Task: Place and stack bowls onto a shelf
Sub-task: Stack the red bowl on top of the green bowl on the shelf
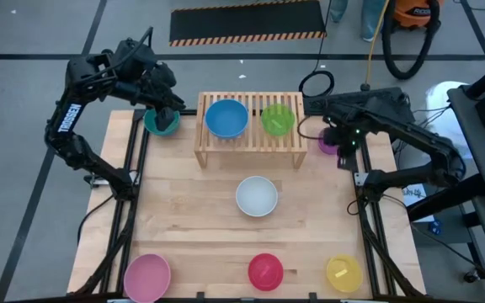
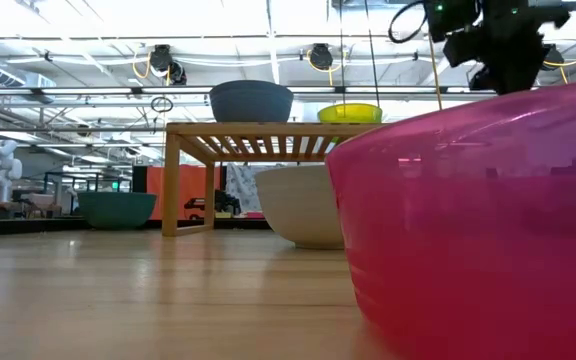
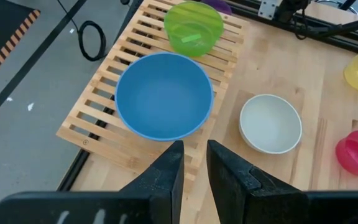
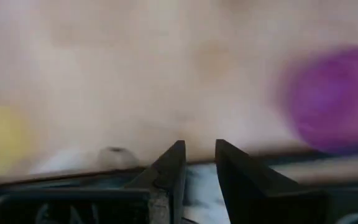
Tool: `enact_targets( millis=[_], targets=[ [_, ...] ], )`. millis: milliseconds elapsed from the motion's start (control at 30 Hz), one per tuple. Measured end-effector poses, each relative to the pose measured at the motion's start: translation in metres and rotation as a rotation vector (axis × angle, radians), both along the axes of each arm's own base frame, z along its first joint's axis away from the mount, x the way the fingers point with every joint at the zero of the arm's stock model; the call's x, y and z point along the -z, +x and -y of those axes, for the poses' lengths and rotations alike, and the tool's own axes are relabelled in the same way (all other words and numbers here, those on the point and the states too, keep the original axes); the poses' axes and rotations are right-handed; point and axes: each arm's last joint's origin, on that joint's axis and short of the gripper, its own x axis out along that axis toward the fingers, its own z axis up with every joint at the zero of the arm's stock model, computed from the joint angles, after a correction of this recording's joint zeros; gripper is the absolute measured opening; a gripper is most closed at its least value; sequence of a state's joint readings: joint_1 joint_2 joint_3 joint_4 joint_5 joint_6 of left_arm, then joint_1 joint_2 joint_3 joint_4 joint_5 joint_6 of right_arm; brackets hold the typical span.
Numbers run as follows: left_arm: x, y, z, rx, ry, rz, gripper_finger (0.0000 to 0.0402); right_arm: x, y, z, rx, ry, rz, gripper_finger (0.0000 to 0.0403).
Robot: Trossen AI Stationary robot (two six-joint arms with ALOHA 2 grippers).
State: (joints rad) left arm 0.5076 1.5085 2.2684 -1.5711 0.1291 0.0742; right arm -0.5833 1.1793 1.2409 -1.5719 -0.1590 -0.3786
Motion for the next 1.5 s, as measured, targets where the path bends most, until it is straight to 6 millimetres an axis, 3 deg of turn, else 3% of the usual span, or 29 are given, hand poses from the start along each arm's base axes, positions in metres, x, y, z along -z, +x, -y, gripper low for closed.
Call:
enact_targets(
  millis=[100, 500, 867, 1100, 1500],
  targets=[
    [0.000, 0.000, 0.000, 0.000, 0.000, 0.000, 0.0074, 0.006, 0.002, -0.011, -0.008, 0.168, 0.071, 0.0072],
    [0.000, 0.000, 0.000, 0.005, 0.005, -0.001, 0.0074, 0.019, 0.016, -0.057, 0.048, 0.317, 0.017, 0.0067],
    [0.000, 0.000, 0.000, 0.018, 0.017, -0.005, 0.0074, 0.015, 0.062, -0.101, 0.000, 0.444, 0.273, 0.0094],
    [0.000, 0.000, 0.000, 0.042, 0.040, -0.013, 0.0074, 0.020, 0.100, -0.143, -0.114, 0.382, 0.458, 0.0094],
    [-0.001, -0.001, 0.002, 0.049, 0.040, -0.008, 0.0074, 0.083, 0.134, -0.191, -0.105, 0.204, 0.270, 0.0094]
  ],
)
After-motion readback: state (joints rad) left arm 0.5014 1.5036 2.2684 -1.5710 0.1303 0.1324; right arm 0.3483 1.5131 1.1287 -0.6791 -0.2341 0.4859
